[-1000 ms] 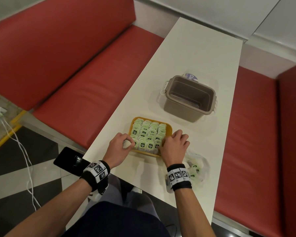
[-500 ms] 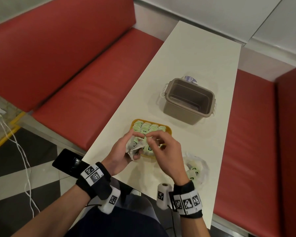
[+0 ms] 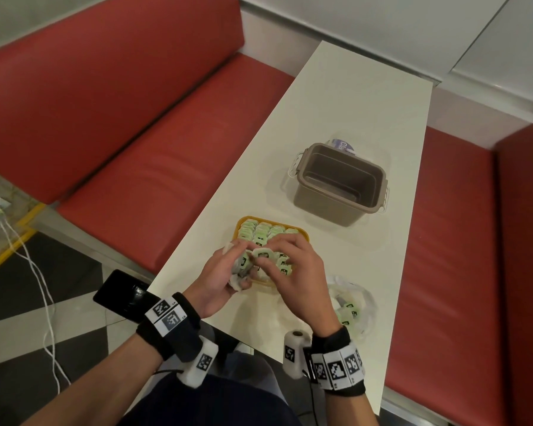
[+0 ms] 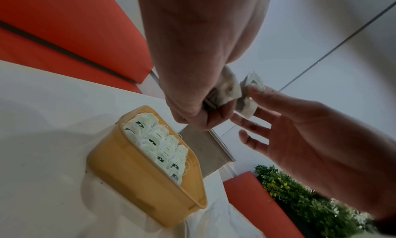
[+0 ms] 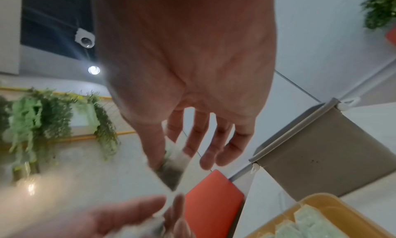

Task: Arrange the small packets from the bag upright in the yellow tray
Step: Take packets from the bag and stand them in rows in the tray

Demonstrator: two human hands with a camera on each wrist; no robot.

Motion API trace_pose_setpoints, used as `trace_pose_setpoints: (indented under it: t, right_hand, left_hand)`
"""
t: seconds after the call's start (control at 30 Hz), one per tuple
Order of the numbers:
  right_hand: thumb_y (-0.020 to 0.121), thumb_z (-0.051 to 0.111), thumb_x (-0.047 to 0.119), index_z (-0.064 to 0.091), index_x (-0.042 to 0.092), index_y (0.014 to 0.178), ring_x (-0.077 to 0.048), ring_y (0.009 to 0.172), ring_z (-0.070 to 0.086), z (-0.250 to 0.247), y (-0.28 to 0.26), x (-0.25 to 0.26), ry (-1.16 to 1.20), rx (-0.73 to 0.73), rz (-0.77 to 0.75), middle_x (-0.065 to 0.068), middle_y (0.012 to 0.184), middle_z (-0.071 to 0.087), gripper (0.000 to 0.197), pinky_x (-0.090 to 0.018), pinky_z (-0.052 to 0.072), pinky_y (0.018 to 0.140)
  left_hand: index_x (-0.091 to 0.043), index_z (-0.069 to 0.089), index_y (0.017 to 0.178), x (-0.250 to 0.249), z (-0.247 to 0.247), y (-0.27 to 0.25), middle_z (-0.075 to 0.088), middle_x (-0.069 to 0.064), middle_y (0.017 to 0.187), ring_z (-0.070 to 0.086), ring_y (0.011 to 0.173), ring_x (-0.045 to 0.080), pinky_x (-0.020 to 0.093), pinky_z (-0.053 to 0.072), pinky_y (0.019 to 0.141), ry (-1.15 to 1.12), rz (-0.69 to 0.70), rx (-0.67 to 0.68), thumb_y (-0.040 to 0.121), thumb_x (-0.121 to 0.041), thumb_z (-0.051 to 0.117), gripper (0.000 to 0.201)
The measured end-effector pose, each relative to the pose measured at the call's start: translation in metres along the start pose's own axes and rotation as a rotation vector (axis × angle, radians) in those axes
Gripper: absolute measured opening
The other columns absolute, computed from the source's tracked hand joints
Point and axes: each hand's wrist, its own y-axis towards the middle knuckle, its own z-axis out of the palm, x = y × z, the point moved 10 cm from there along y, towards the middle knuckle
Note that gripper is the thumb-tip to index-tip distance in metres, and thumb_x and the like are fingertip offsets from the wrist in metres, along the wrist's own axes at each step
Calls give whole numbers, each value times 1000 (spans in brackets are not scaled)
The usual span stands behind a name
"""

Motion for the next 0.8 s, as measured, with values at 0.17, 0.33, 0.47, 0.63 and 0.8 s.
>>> trace_pose_setpoints:
  t: [0.17, 0.33, 0.47, 0.63, 0.8]
  right_hand:
    - [104, 73, 37, 66, 34, 114, -7, 81, 68, -5, 2, -6, 168, 17, 134, 13, 83, 72, 12, -26, 53, 72]
    - [103, 76, 28, 70, 18, 109, -21, 101, 73, -5, -4, -25, 448, -121, 289, 0, 105, 77, 13, -46, 60, 91]
    - [103, 75, 16, 73, 11, 113, -23, 103, 73, -4, -9, -28, 639, -105, 332, -5, 115, 78, 11, -35, 58, 90]
    - [101, 79, 17, 76, 17, 107, -23, 100, 72, -20, -11, -31, 553, -172, 293, -2, 107, 79, 6, -42, 60, 89]
    - [99, 81, 19, 76, 27, 103, -21, 98, 76, -29, -6, -27, 379, -139, 232, 3, 103, 80, 11, -50, 62, 90]
  left_hand:
    - [-15, 72, 116, -1, 6, -3, 57, 7, 93, 48, 67, 15, 24, 31, 50, 82, 54, 71, 110, -48, 52, 39]
    - [-5, 60, 126, -16, 16, -7, 49, 8, 83, 44, 64, 14, 26, 32, 49, 223, 222, 97, 105, -34, 65, 36]
    - [-9, 63, 114, -35, 18, -10, 52, 2, 78, 47, 64, 13, 26, 40, 53, 359, 358, 36, 105, -20, 69, 15]
    - [-16, 70, 115, -47, 22, -8, 60, -5, 100, 61, 86, 4, 22, 51, 72, 498, 454, 45, 104, -22, 72, 13]
    - [-16, 72, 109, -41, 26, -1, 66, 0, 100, 64, 88, 9, 25, 50, 72, 484, 457, 46, 103, -25, 74, 12]
